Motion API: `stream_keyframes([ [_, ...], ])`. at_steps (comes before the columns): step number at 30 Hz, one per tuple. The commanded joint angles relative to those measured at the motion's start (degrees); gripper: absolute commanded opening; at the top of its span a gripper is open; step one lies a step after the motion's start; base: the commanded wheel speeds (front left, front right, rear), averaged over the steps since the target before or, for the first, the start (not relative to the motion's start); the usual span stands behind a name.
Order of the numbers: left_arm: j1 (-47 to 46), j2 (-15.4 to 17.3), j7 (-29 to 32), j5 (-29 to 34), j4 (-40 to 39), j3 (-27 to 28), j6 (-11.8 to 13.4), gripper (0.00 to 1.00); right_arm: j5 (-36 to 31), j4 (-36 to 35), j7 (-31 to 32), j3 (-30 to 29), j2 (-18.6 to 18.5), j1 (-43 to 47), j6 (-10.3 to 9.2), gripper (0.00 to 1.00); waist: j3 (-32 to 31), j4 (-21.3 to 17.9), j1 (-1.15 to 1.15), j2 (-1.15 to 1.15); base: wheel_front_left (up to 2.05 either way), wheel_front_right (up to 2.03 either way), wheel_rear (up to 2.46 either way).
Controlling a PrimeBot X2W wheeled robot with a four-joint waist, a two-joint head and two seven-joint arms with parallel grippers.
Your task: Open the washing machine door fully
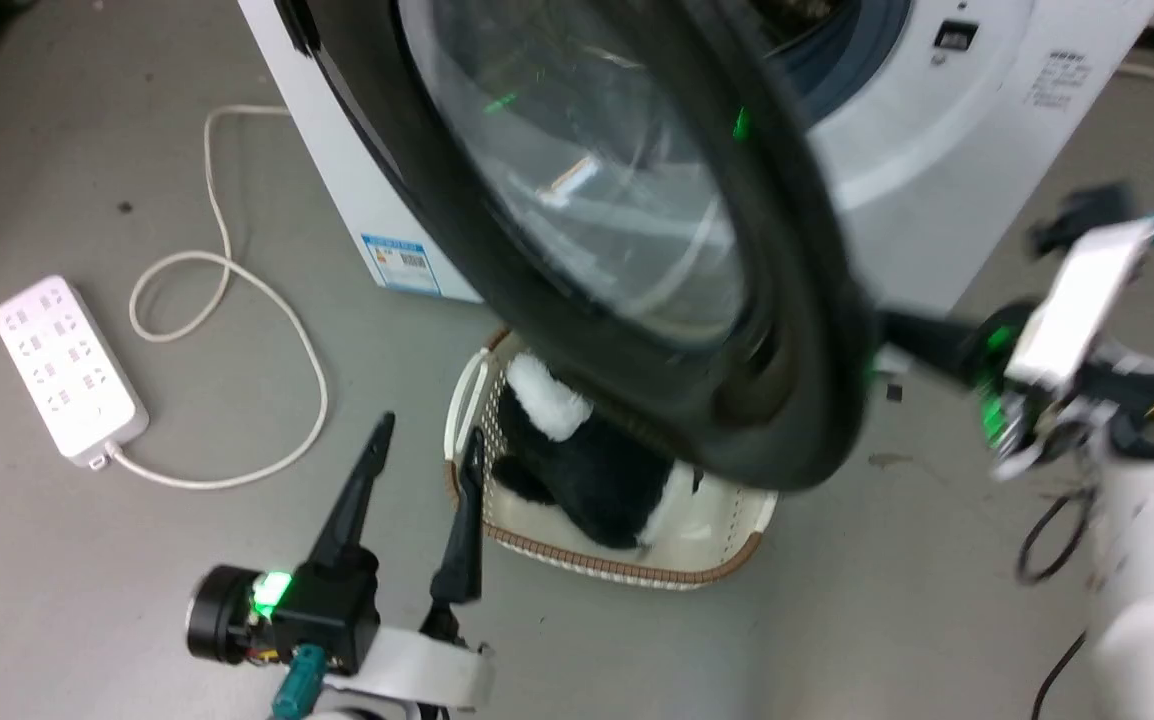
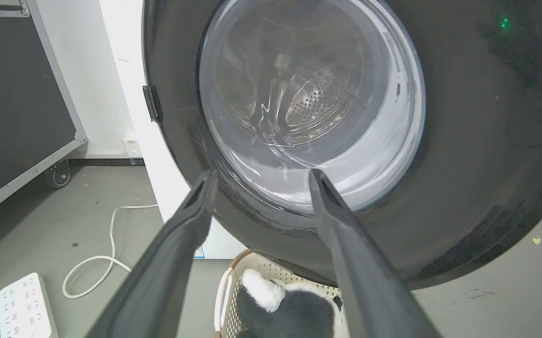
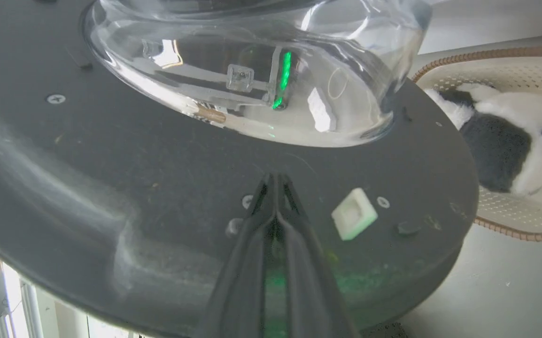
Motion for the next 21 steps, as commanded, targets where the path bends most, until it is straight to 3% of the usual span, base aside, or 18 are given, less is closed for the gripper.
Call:
stream_keyframes([
  [1, 0.92, 0.2, -0.3, 0.23, 0.14, -0.01, -0.3, 1.0, 1.18, -0.51, -0.19, 1.32, 0.37, 1.82, 0.06, 0.0, -0.86, -0.02, 0.01, 0.0, 0.0, 0.0, 0.0],
  [2, 1.89, 0.19, -0.3, 0.13, 0.47, -0.28, -0.62, 1.0, 3.93, -2.13, -1.04, 5.61, 0.37, 4.8, 0.06, 0.0, -1.88, 0.01, 0.01, 0.0, 0.0, 0.0, 0.0],
  [3, 1.89, 0.19, -0.3, 0.13, 0.47, -0.28, -0.62, 1.0, 3.93, -2.13, -1.04, 5.61, 0.37, 4.8, 0.06, 0.0, -1.88, 0.01, 0.01, 0.0, 0.0, 0.0, 0.0],
  [7, 4.64, 0.15, -0.3, -0.58, 1.46, -0.28, -1.44, 1.0, 9.52, -7.01, -4.18, 15.93, 0.37, 11.96, 0.06, 0.0, -4.45, 0.34, 0.01, 0.0, 0.0, 0.0, 0.0],
  [16, 6.51, 0.49, -0.3, -0.58, 1.87, 1.05, -2.33, 1.0, 11.8, -11.22, -10.95, 25.43, 0.37, 16.25, 0.06, 0.0, -5.52, 0.46, 0.01, 0.0, 0.0, 0.0, 0.0],
  [17, 6.5, 0.49, -0.3, -0.62, 1.81, 1.26, -2.4, 1.0, 11.02, -11.72, -12.13, 25.69, 0.38, 16.35, 0.06, 0.13, -5.56, 0.36, 0.01, 0.0, 0.0, 0.0, 0.0],
  [18, 6.46, 0.49, -0.3, -0.7, 1.71, 1.53, -2.51, 1.0, 9.89, -12.21, -13.32, 25.87, 0.38, 16.47, 0.06, 1.0, -5.66, 0.17, 0.01, 0.0, 0.0, 0.0, 0.0],
  [21, 6.55, 0.45, -0.3, -0.82, 1.23, 1.84, -2.9, 1.0, 6.35, -13.91, -17.3, 24.98, 0.36, 17.14, 0.06, 1.0, -6.29, -0.47, 0.01, 0.0, 0.0, 0.0, 0.0],
])
